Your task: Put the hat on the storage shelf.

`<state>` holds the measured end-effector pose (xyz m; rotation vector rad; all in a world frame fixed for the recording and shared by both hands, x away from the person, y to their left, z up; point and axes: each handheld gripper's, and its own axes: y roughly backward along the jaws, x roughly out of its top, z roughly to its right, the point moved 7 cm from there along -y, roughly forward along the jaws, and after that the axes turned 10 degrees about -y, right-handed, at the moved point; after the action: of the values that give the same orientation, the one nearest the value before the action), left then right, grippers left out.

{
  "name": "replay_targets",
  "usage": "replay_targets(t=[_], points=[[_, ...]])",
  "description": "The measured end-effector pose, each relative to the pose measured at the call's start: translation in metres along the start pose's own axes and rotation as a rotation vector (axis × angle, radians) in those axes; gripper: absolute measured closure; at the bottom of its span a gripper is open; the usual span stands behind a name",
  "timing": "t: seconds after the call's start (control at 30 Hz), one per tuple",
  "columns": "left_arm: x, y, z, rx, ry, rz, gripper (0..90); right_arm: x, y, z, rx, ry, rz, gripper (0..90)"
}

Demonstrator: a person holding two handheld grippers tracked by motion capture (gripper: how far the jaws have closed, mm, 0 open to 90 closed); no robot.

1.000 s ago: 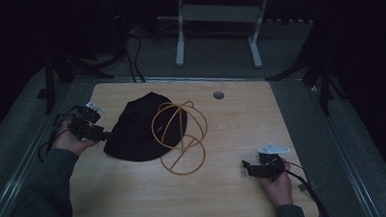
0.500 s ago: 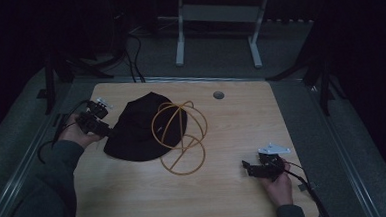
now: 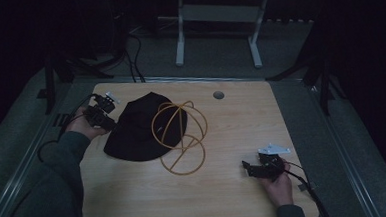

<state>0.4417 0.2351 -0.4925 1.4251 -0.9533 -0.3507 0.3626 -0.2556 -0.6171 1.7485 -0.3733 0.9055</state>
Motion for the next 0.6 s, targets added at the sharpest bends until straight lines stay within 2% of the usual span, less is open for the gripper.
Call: replay_targets(t=[0.1,0.33,0.6], points=[[0.003,-0.003,0.002,-0.012,-0.007,-0.01,56.7,0.0,0.0,0.0,0.0,0.0,0.0,19.9],[0.011,-0.012,0.002,-0.01,-0.014,-0.031,58.2,0.0,0.0,0.0,0.0,0.0,0.0,19.9],[0.018,-0.025,0.004,-0.017,-0.045,-0.074,59.0,0.0,0.0,0.0,0.001,0.0,0.0,19.8]])
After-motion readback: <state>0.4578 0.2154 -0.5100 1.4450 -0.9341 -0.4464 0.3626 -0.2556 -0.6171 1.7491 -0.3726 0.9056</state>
